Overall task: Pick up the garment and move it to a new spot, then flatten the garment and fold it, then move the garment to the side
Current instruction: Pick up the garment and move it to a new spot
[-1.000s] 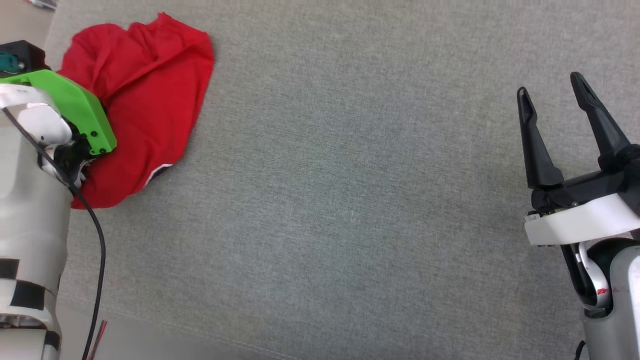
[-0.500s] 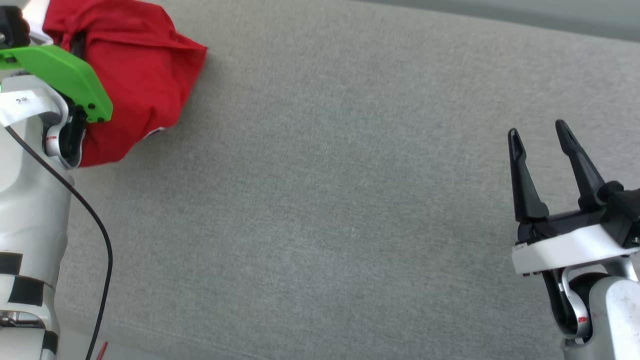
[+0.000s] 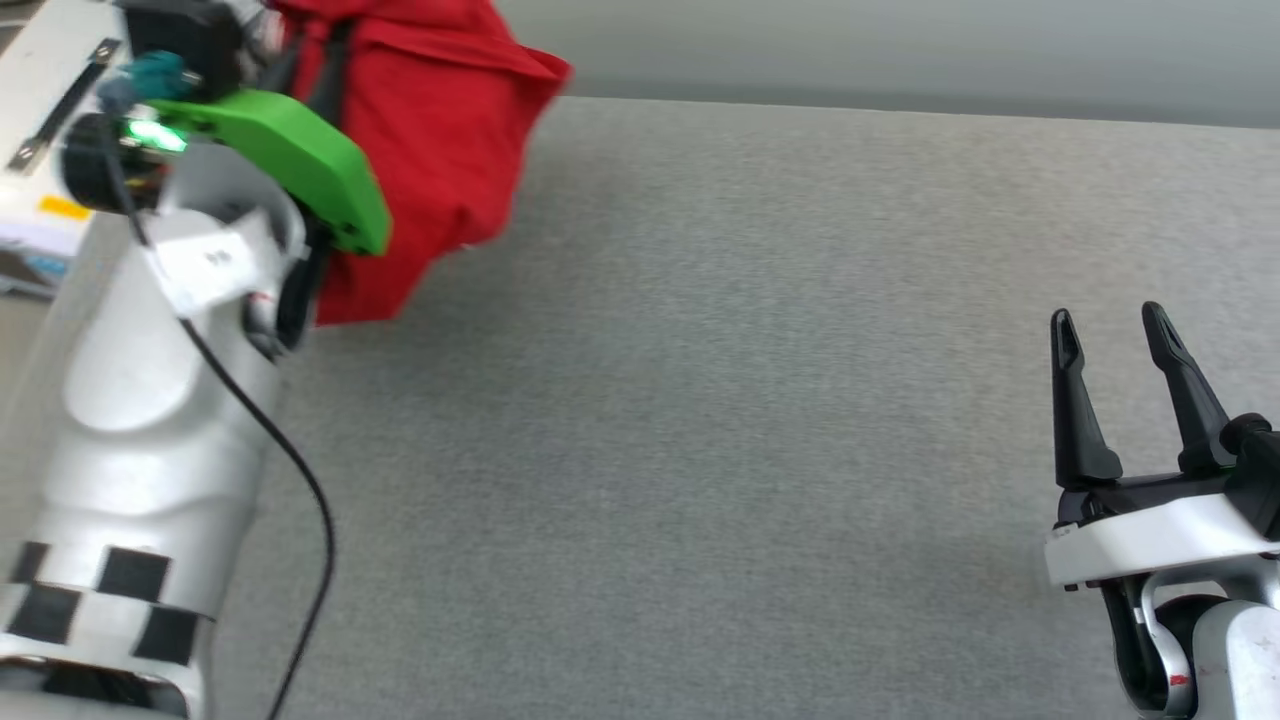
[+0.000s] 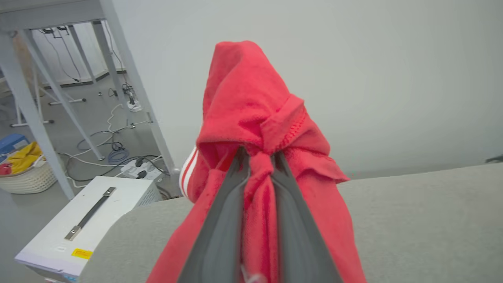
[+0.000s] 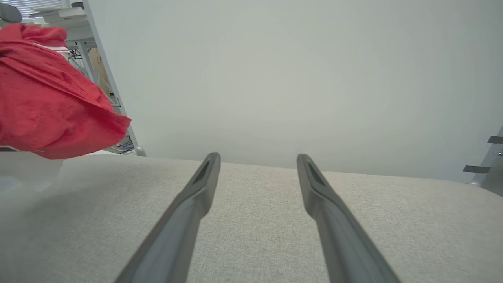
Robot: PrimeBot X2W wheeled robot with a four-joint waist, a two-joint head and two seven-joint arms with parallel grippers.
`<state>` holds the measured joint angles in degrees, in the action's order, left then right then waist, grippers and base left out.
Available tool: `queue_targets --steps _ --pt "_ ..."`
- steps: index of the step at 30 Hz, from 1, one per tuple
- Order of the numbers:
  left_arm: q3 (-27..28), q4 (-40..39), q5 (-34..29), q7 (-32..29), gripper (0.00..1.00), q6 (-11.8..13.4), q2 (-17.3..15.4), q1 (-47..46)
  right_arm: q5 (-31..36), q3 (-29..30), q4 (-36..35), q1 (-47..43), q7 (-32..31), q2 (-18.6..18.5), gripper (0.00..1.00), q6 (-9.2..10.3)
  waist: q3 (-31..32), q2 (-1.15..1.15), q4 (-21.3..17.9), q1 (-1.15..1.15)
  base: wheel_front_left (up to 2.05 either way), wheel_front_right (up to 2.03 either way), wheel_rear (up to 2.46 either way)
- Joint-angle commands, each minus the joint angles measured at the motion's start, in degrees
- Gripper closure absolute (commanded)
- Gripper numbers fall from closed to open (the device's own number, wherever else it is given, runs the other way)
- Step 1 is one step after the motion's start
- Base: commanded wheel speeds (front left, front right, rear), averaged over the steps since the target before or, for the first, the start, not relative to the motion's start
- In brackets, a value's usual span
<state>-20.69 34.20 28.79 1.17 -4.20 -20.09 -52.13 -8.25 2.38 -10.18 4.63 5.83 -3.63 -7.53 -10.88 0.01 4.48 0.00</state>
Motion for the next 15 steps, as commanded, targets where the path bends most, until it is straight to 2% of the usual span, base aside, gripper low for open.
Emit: queue_targets --steps 1,8,15 --pt "-1.01 -1.89 -0.25 -0.38 1.0 -0.17 1.24 1.93 0.36 0.4 -0.53 -0.55 0.1 0.24 0.0 0.04 0.9 -0.01 -5.42 0.0 0.0 0.0 0.0" --pt "-7.39 -10.03 1.11 -2.88 1.0 -1.6 6.74 8.81 -0.18 1.26 -0.87 -0.59 0.24 0.58 0.0 0.04 -0.7 -0.01 -9.93 0.0 0.0 0.0 0.0" --pt "-17.91 -10.34 2.44 -5.05 1.0 -2.91 11.49 18.12 -0.67 0.92 -0.89 -0.17 0.63 0.7 0.0 0.04 -2.97 -0.01 -11.71 0.0 0.0 0.0 0.0"
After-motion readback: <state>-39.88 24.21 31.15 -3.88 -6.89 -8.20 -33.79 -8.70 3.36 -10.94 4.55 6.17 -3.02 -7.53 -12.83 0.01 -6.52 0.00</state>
